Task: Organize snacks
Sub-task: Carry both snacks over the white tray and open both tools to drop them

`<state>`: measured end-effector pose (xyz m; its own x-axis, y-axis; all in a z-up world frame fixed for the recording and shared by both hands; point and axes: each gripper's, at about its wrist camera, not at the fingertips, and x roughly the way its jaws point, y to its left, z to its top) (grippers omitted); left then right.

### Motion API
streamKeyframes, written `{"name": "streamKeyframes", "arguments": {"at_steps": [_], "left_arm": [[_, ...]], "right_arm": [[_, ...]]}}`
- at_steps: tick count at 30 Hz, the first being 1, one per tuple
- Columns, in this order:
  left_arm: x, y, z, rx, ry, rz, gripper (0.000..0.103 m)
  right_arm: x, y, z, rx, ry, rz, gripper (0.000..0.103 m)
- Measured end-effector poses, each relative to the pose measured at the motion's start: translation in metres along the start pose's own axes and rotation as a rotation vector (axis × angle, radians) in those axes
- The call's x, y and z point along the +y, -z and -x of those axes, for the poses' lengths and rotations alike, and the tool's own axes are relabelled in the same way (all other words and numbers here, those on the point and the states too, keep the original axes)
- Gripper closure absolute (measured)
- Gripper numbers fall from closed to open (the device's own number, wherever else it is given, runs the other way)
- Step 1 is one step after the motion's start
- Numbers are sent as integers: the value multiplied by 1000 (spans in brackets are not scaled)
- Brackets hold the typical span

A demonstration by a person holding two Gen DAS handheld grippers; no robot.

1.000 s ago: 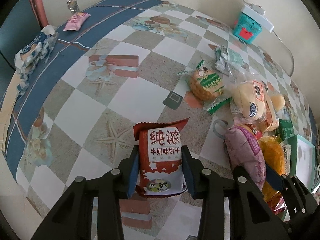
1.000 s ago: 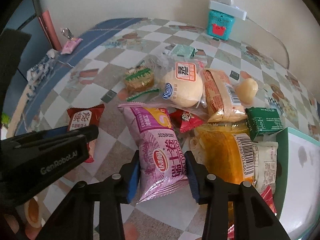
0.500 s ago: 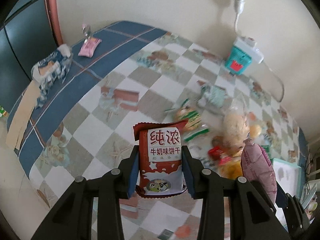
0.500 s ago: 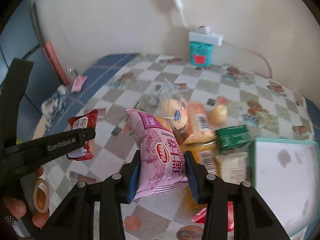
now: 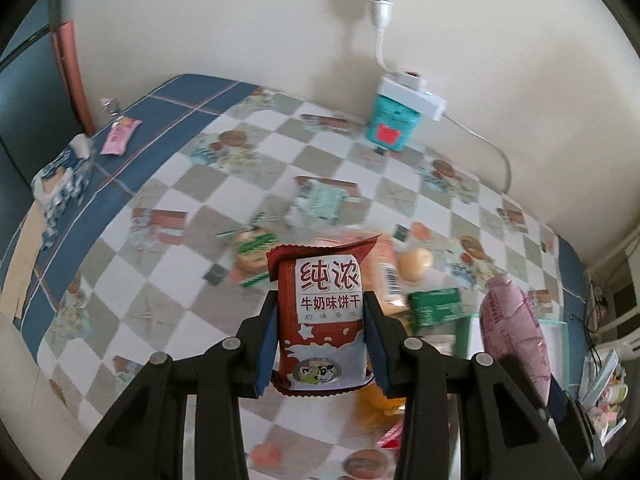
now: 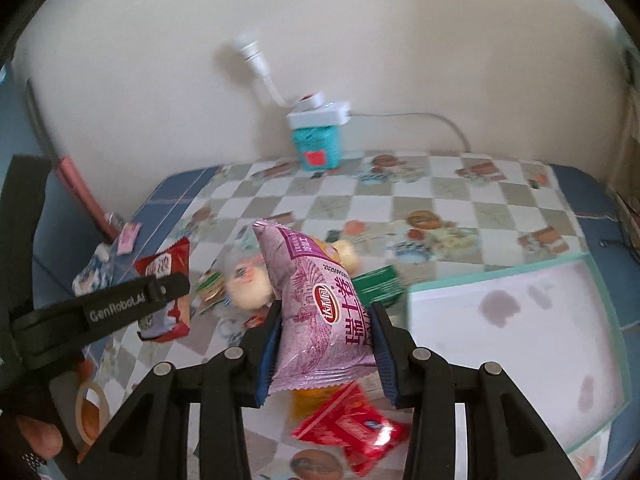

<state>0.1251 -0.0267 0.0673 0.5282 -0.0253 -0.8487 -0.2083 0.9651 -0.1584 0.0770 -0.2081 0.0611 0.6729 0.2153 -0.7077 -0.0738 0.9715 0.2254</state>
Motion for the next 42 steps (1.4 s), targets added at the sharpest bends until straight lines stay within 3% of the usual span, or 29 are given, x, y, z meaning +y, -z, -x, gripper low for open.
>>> {"name": "streamKeyframes", "arguments": {"at_steps": [18, 29, 36, 42], "left_arm": [[-106, 11, -6, 30, 133, -96, 62], [-199, 45, -46, 134, 176, -284, 62], [-238, 62, -74, 195, 175, -366, 62], [-252, 66, -83, 192, 169, -394, 62]], "right_arm": [[-145, 7, 37, -95, 114, -329, 59], [-220, 30, 24, 10, 414, -460, 59], [-254, 43, 23, 45, 470, -527, 59], [-262, 42, 17, 54, 472, -536, 59]]}}
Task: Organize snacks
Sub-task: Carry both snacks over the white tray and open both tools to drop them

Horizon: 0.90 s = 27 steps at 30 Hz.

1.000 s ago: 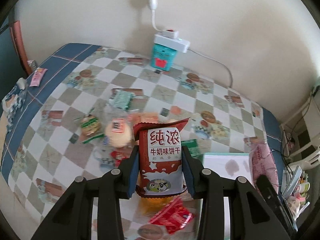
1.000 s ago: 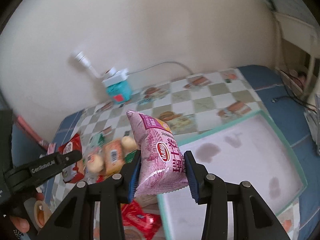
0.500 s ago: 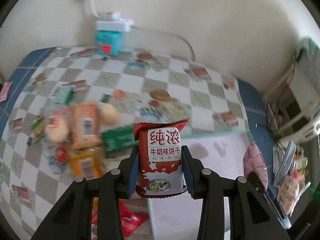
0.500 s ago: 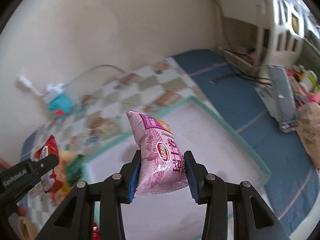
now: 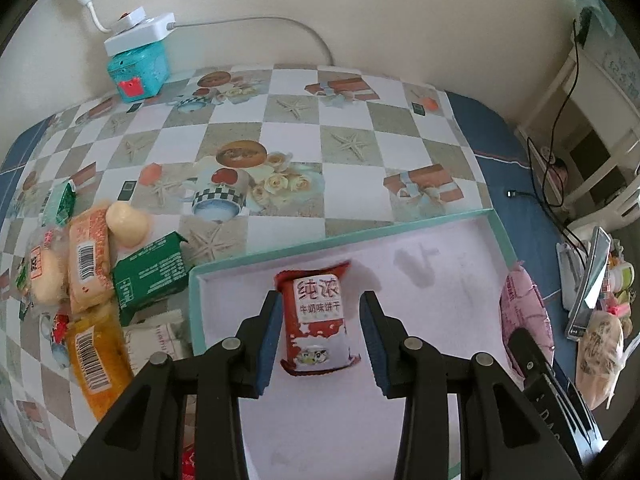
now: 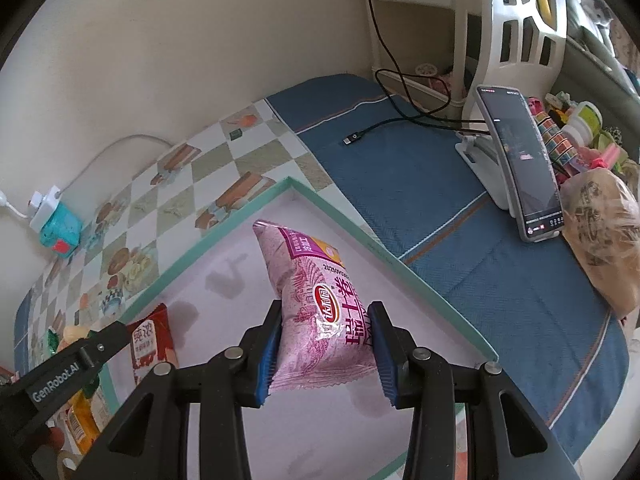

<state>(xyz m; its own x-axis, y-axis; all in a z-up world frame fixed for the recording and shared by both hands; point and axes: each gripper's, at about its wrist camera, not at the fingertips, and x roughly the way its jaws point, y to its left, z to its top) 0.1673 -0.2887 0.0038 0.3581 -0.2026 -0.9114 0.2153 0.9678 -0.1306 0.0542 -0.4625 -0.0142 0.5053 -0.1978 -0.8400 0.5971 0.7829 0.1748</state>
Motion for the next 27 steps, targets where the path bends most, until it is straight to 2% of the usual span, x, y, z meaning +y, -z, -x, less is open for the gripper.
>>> {"name": "streamKeyframes", "arguments": {"at_steps": [5, 6, 7, 8, 9, 11, 13, 14, 17, 18, 19, 27], "left_arm": [[1, 0, -2, 9, 0, 7, 59], [1, 0, -1, 7, 0, 9, 52], [2, 0, 0, 5, 0, 12, 42], [3, 0, 2, 2, -3, 17, 39], [5, -1, 3, 0, -5, 21, 36], [10, -1, 6, -3, -9, 35, 33], [16, -1, 9, -9, -20, 54, 20], [20, -2, 11, -13, -29, 65, 19], [37, -2, 16, -25, -70, 103, 15], [44, -2, 18, -32, -86, 116, 11], [52, -1, 20, -43, -100, 132, 8], [110, 8, 52, -153, -200, 222, 7]], "right_arm": [[7, 0, -4, 15, -19, 24, 56], [8, 0, -5, 18, -19, 31, 56], [9, 0, -5, 21, -19, 36, 51], [10, 0, -5, 22, -24, 37, 40], [10, 0, -4, 22, -26, 37, 34], [12, 1, -3, 20, -29, 43, 31], [14, 1, -2, 19, -22, 58, 27], [15, 1, -2, 19, -15, 67, 20], [19, 3, 0, 12, -12, 88, 8], [21, 3, 1, 9, -17, 95, 7], [22, 3, 2, 6, -19, 101, 0], [44, 8, 17, -37, -36, 164, 0]]}}
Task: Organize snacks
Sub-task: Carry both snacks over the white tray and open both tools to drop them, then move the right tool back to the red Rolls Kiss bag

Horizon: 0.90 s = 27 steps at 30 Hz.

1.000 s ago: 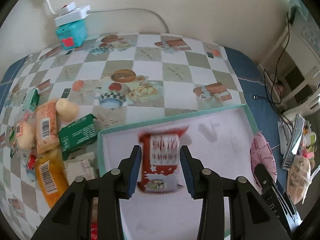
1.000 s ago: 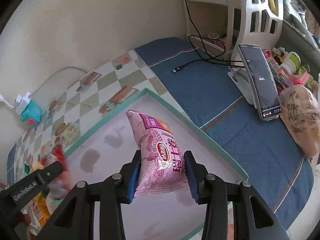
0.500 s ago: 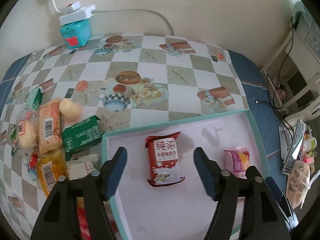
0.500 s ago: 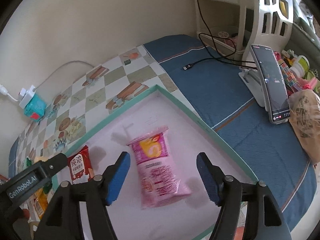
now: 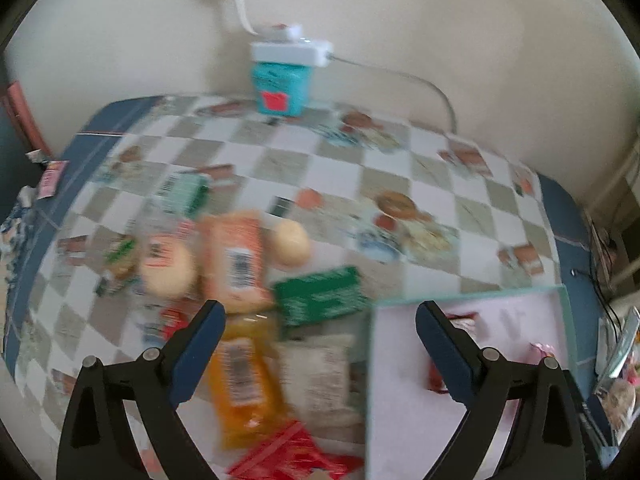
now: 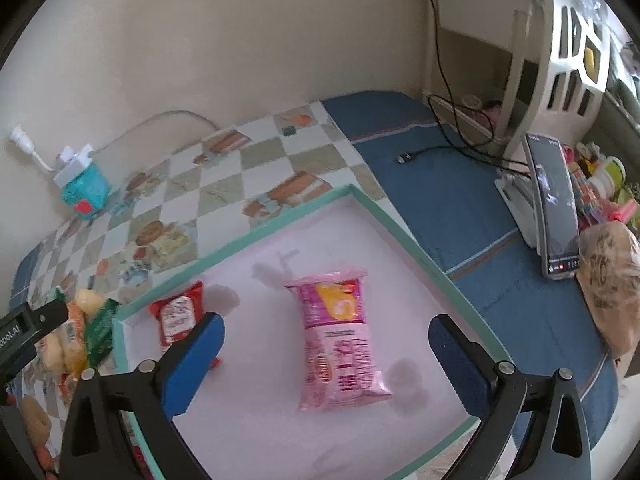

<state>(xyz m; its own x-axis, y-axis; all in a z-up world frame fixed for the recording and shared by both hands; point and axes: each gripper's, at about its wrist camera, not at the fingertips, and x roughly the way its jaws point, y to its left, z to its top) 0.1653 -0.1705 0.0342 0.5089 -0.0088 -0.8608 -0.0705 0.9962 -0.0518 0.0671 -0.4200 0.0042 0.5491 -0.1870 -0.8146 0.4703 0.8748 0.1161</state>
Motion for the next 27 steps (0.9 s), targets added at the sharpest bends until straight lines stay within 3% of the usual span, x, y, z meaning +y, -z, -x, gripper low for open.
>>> {"name": "streamKeyframes", "arguments": {"at_steps": [10, 20, 27], "left_arm": [[57, -3, 28, -75, -108, 40, 7], [99, 8, 51, -115, -60, 144, 7], [124, 22, 60, -101, -18, 204, 7]], "right_arm": [[46, 5, 36, -85, -77, 19, 0], [90, 20, 62, -139, -73, 115, 0], [106, 30, 79, -169, -98, 130, 0]]}}
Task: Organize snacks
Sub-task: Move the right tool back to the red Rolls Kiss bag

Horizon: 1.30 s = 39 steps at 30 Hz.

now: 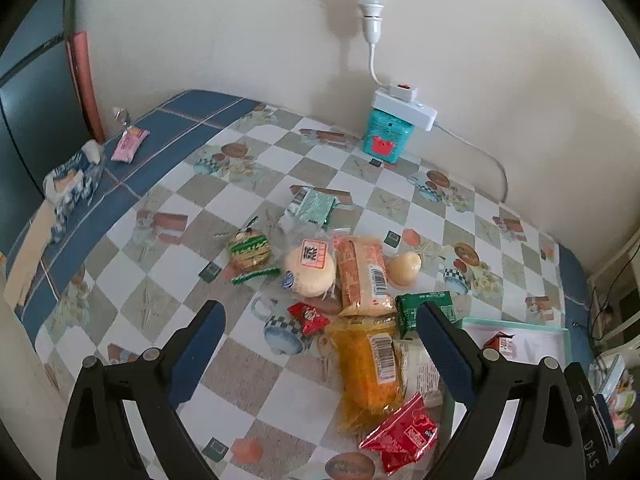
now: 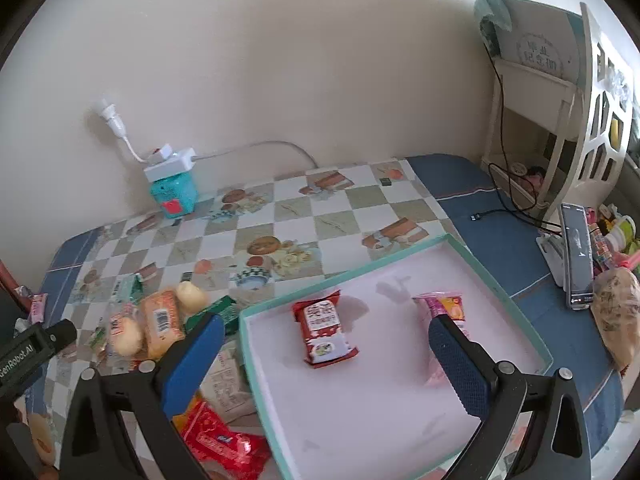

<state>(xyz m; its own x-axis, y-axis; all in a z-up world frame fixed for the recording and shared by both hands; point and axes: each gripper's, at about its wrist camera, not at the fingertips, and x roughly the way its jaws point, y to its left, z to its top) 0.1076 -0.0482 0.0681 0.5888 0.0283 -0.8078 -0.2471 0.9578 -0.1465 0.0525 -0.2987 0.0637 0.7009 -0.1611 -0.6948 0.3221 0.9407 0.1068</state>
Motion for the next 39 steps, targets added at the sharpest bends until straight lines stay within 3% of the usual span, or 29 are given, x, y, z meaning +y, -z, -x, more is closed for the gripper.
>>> {"name": "streamKeyframes", "arguments": {"at_steps": [4, 14, 22, 28, 34, 39], "left_arm": [[17, 7, 0, 23, 9, 22, 7], [54, 28, -21, 164, -12, 82, 7], [54, 56, -47, 304, -17, 41, 7], [55, 74, -73, 400, -60, 35, 7], [66, 79, -80, 424, -77, 79, 7], [73, 79, -84, 442, -64, 119, 7]], "right_arm": [[8, 8, 6, 11, -28, -6, 0], [32, 42, 3, 118, -50, 63, 0], [51, 77, -21, 294, -53, 154, 0], [60, 96, -31, 352, -53, 209, 0], [76, 106, -40, 383, -56, 304, 0], [89, 111, -40, 368, -54, 396, 7]]}}
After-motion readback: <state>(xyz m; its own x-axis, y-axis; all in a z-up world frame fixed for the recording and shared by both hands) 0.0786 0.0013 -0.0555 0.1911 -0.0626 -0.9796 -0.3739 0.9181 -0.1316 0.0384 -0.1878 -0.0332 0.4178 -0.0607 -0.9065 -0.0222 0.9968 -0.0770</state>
